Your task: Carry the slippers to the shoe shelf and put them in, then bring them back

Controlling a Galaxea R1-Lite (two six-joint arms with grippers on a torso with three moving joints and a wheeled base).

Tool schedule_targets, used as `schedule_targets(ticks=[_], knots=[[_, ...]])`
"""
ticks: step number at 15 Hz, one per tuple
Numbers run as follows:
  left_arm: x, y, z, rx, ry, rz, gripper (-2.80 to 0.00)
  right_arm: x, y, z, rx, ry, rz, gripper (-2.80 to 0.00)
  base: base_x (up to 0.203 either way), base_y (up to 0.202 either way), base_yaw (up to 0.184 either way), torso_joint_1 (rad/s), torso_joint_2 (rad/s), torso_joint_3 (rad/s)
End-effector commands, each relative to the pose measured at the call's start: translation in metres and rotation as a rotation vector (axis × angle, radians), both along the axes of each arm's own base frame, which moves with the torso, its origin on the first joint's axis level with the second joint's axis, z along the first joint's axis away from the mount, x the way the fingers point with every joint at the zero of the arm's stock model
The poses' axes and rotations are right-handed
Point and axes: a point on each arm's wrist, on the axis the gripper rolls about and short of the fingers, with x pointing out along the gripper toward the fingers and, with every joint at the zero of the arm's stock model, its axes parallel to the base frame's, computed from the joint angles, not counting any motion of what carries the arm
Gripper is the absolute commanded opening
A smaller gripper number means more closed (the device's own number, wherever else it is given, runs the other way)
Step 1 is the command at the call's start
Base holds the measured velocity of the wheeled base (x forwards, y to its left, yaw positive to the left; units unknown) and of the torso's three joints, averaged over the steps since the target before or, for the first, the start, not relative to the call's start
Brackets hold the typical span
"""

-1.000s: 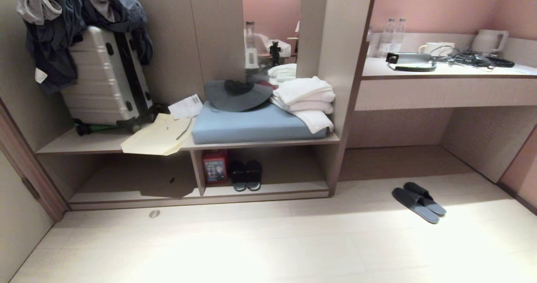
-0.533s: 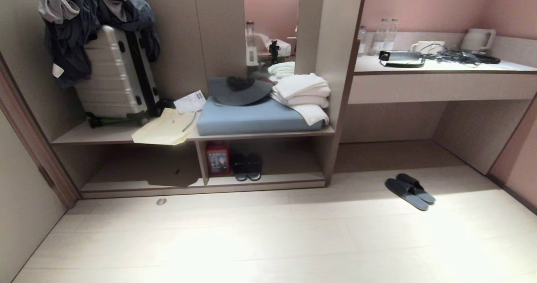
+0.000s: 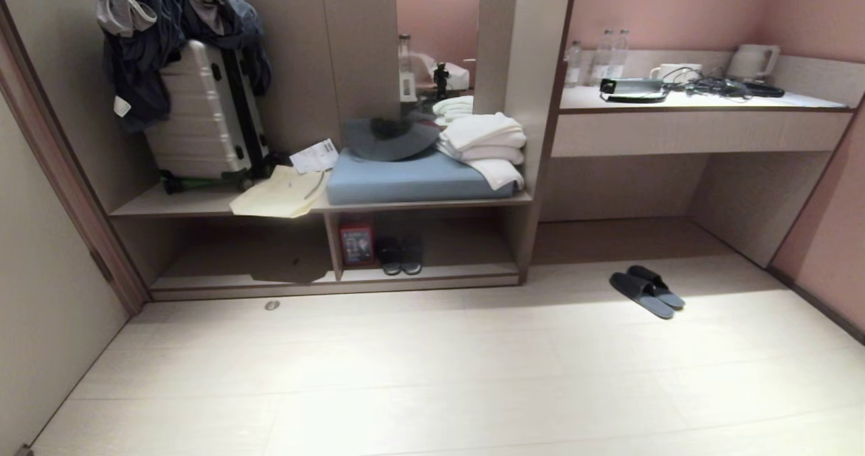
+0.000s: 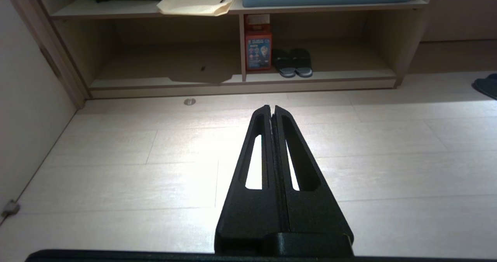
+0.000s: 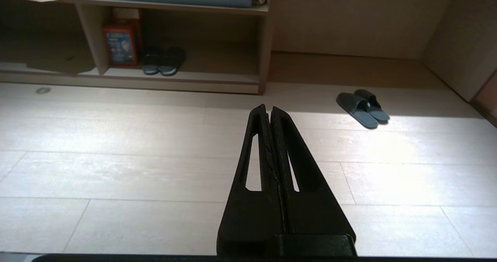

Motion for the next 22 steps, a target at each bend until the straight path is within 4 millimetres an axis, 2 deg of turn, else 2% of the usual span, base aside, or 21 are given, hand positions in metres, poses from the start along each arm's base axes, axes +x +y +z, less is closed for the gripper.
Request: schedule_targets(ticks=[1, 11, 22], knots=[[0.0001, 0.0000, 0.0000, 0.000, 0.001, 0.000, -2.80, 0.0000, 0.0000, 0.0000, -0.001, 0.000, 0.002, -2.80, -0.195, 0.000, 0.001, 0.002, 0.00, -0.001], [0.0001, 0.0000, 0.0000, 0.003, 0.001, 0.001, -2.80, 0.0000, 0.0000, 0.0000, -0.001, 0.000, 0.003, -2.80, -0.192, 0.000, 0.002, 0.002, 0.00, 0.002], [0.0001, 0.0000, 0.0000, 0.007, 0.001, -0.001, -2.80, 0.0000, 0.0000, 0.0000, -0.001, 0.000, 0.001, -2.80, -0.027, -0.011, 0.001, 0.002, 0.00, 0.000]])
